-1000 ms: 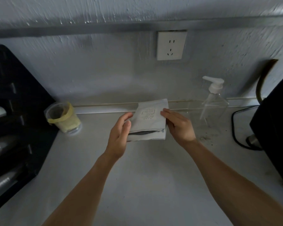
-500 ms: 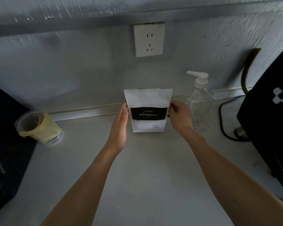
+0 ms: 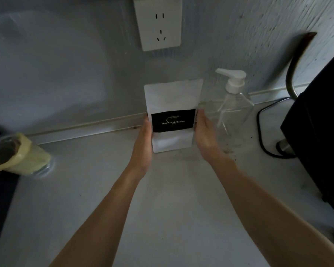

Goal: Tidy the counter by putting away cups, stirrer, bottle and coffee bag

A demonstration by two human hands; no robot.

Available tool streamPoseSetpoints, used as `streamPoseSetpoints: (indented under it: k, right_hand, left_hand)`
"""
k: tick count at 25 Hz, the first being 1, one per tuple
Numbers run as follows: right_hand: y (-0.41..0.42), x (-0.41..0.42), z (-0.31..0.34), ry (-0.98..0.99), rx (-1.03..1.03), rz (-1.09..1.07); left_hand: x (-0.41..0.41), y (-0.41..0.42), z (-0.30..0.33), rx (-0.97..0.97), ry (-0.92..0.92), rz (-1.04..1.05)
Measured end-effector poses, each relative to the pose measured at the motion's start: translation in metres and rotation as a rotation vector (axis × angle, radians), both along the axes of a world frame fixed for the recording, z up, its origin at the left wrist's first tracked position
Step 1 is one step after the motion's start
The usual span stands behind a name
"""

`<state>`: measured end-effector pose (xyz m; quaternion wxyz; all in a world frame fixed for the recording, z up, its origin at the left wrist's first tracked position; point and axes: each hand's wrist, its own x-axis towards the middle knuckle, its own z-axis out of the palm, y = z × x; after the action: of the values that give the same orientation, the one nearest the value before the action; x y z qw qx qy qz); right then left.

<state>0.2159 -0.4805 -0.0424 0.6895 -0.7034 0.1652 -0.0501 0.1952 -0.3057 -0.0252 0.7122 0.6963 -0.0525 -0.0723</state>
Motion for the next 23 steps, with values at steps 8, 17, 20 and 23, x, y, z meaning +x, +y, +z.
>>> streamPoseSetpoints:
  k: [8, 17, 20, 23]
  right_hand:
    - [0.007, -0.007, -0.044, 0.104, 0.014, -0.004]
    - [-0.005, 0.002, -0.055, 0.062, 0.016, -0.037]
    - [-0.007, -0.003, -0.048, 0.041, -0.027, -0.038]
    - [-0.007, -0.011, -0.035, 0.058, -0.095, -0.041]
  left_hand:
    - [0.0, -0.01, -0.047, 0.021, 0.142, 0.018]
    - [0.008, -0.014, -0.064, 0.123, 0.18, 0.0]
    - [0.003, -0.008, -0.06, 0.169, 0.211, 0.001]
    - [-0.006, -0.003, -0.046, 0.169, 0.205, 0.044]
